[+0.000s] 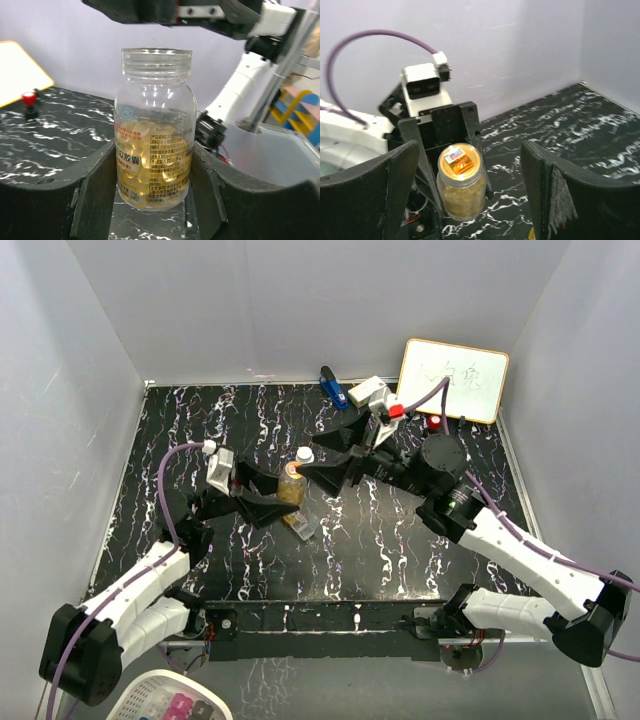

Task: Sort the pills into containers
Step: Open the lid of the pill bottle.

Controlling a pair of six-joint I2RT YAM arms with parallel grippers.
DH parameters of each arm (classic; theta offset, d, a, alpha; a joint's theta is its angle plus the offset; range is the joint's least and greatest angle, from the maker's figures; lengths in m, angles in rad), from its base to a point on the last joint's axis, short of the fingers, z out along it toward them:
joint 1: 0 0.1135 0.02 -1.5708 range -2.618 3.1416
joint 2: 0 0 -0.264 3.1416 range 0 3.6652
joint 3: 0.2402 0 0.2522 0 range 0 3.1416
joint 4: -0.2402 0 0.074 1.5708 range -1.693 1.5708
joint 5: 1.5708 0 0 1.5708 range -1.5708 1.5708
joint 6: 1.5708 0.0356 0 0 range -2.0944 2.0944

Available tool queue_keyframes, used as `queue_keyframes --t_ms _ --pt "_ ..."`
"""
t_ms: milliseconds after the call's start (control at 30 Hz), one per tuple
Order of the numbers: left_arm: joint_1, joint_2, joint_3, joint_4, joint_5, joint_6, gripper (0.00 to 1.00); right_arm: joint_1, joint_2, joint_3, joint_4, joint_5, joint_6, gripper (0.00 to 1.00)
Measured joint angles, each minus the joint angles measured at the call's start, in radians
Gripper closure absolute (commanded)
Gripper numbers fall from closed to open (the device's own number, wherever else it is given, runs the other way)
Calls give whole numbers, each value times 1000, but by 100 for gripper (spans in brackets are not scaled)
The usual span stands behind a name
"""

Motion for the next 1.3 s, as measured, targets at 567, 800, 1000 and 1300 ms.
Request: queue_keyframes --t_ms 567,800,1000,1300 --pt "-8 -116 35 -510 -385 361 100 325 164 71 -196 744 -241 27" --pt "-17 -116 32 -510 -406 377 100 347 176 71 -119 849 -250 37" --pt "-28 -116 24 -505 -407 387 100 346 176 71 -69 882 -227 37" --pt "-37 -131 23 -490 -391 393 100 347 176 71 -45 890 -193 37"
